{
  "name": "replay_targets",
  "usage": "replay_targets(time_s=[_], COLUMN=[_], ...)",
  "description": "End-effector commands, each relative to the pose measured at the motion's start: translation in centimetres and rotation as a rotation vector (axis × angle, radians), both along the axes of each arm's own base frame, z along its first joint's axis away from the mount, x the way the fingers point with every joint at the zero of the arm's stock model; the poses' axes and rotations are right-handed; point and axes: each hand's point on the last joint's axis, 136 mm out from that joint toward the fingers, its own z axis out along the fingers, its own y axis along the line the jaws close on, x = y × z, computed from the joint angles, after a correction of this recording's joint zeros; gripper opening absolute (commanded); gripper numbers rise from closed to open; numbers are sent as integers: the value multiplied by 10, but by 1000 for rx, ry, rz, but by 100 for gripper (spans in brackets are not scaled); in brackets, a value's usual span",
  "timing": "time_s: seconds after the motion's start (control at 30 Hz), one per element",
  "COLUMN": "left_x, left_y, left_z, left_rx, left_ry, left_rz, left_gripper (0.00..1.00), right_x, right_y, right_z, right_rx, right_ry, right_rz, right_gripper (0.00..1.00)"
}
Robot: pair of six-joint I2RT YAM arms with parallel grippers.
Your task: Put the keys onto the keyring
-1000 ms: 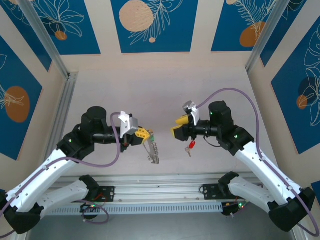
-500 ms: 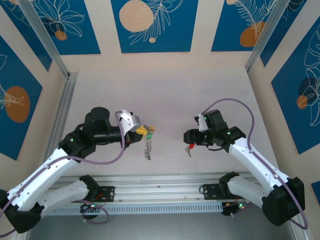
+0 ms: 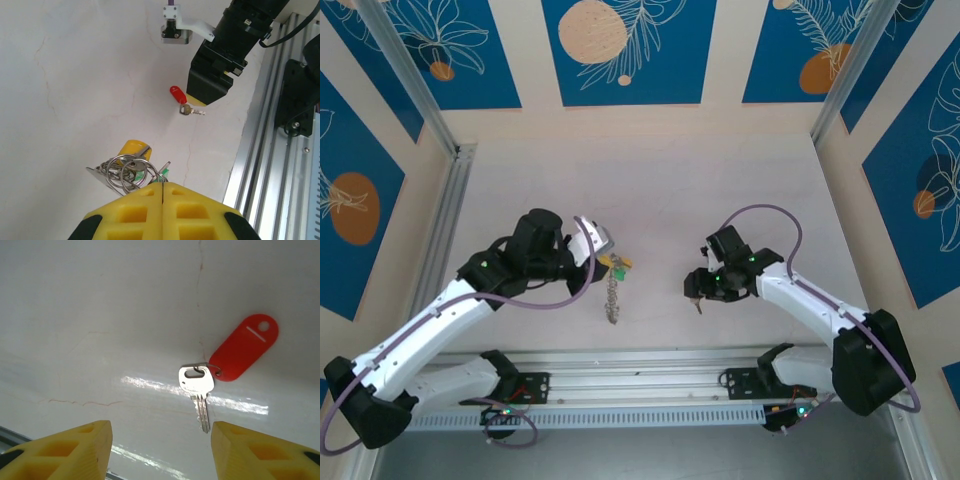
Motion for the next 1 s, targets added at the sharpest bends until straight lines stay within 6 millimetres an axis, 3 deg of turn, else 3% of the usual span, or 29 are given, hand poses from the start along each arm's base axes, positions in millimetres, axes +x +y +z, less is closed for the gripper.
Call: replay_targets(time_s=[0.0,0.13,0.5,0.7,0.97], left_x=[8,9,10,10,12], left_y=[1,-1,0,-2,-1], left_z=[11,8,6,3,4], left_rx=[-19,-35,-49,-55,-69], left_ry=[-2,23,36,50,59], left_rz=[28,24,25,14,22], left_gripper=[0,0,0,0,0], right_x=[1,-3,-6,10,24], right_y=[11,13,-6,-2,-3], right_z=[-2,-12,-29,-26,-43], right_rx=[61,45,-110,-92,-152], right_ry=[-11,26,82,76,86], right_rz=[33,50,11,-1,2], right_gripper=[55,54,45,38,33])
